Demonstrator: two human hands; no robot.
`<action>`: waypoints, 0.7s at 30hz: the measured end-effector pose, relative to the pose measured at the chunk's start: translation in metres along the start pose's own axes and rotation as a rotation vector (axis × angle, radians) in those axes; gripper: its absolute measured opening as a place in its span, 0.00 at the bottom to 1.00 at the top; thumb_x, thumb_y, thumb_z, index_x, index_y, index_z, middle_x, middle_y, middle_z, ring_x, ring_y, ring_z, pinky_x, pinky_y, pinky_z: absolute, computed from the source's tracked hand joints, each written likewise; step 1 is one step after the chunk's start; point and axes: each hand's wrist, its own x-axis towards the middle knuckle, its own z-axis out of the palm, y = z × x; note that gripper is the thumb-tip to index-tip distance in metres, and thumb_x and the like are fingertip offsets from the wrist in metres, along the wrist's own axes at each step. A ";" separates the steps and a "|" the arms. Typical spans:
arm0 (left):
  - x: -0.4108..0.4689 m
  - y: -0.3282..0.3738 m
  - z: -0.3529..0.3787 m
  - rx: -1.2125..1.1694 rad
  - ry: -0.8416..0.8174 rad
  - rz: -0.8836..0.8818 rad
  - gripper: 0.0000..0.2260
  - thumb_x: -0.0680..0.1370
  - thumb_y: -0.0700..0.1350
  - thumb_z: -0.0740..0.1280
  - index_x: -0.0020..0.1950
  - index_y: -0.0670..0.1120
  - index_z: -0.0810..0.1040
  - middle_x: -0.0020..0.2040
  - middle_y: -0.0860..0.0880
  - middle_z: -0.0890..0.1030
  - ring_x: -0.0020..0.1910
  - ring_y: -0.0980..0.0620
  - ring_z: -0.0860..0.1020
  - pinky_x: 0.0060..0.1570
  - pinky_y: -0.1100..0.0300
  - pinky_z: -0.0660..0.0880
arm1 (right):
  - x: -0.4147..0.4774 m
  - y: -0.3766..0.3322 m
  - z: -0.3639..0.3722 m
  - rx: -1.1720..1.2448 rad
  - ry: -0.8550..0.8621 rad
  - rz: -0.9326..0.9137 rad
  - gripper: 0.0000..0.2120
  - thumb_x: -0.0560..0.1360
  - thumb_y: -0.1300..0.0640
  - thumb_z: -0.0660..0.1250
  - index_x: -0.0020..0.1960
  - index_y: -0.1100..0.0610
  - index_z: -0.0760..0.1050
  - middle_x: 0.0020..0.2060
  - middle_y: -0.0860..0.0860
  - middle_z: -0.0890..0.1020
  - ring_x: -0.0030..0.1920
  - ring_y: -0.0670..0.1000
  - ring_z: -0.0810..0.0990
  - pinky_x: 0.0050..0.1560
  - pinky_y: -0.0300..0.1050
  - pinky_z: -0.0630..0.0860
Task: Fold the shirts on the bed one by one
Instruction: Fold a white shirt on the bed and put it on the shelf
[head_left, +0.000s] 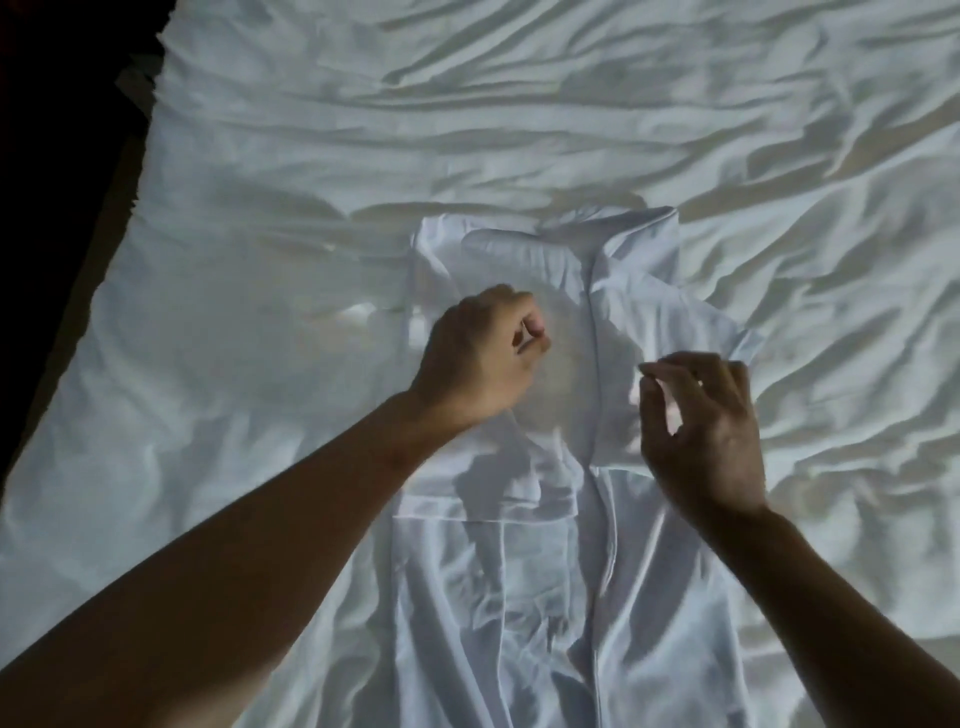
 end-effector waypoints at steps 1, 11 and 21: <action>-0.005 0.014 0.011 -0.019 -0.042 0.035 0.05 0.73 0.44 0.76 0.42 0.47 0.80 0.40 0.49 0.80 0.38 0.46 0.80 0.40 0.51 0.79 | 0.011 0.014 -0.002 -0.034 0.001 0.039 0.08 0.80 0.64 0.66 0.56 0.63 0.83 0.54 0.60 0.82 0.54 0.64 0.77 0.55 0.60 0.77; -0.032 0.113 0.110 0.432 -0.257 0.112 0.34 0.67 0.72 0.71 0.56 0.44 0.79 0.52 0.43 0.80 0.50 0.41 0.78 0.48 0.47 0.76 | 0.072 0.061 -0.019 0.076 -0.407 0.595 0.12 0.80 0.53 0.66 0.58 0.59 0.80 0.49 0.57 0.82 0.49 0.60 0.79 0.47 0.46 0.73; -0.040 0.120 0.122 0.397 -0.091 -0.077 0.18 0.70 0.59 0.65 0.47 0.45 0.76 0.42 0.43 0.78 0.42 0.40 0.77 0.42 0.47 0.73 | 0.083 0.034 -0.036 0.501 -0.274 0.784 0.16 0.77 0.46 0.71 0.40 0.58 0.79 0.33 0.52 0.82 0.36 0.53 0.83 0.41 0.53 0.84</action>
